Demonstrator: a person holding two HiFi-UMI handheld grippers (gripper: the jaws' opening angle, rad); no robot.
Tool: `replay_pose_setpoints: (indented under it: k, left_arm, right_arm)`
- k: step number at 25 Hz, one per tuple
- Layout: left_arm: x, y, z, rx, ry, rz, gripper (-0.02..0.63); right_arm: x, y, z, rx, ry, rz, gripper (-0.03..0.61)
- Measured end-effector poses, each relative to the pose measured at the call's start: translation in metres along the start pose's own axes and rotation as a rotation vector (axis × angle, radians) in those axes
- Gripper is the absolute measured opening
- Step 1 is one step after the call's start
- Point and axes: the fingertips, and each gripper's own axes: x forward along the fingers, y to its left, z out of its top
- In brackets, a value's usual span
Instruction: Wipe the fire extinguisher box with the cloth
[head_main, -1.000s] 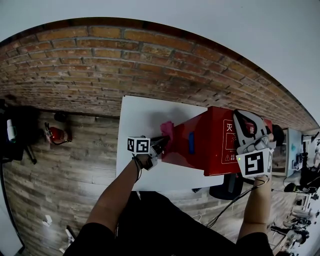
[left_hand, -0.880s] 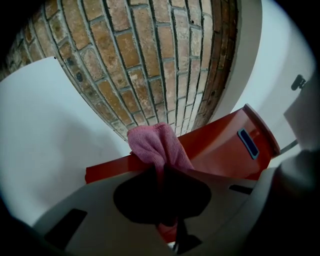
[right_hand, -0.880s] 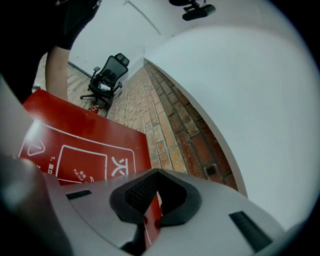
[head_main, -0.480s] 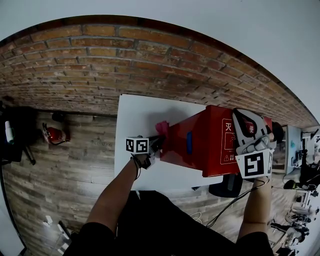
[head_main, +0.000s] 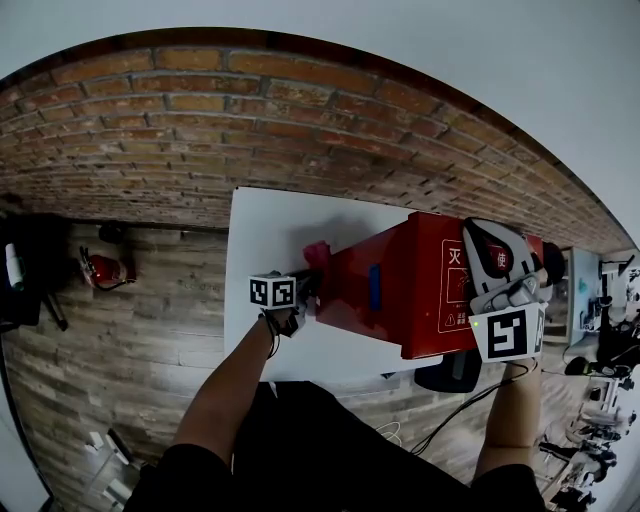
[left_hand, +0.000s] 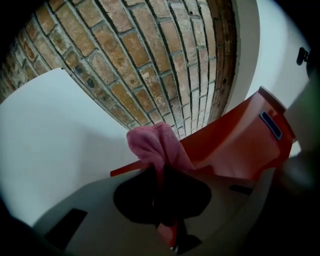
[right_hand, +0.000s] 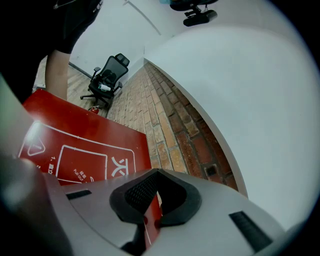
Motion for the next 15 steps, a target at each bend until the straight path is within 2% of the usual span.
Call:
replay_pose_setpoints:
  k: [15]
  left_arm:
    - [0.009,0.035,-0.011,0.060,0.028,0.159,0.071]
  right_arm:
    - [0.000,0.001,-0.001,-0.001,0.001,0.003,0.020]
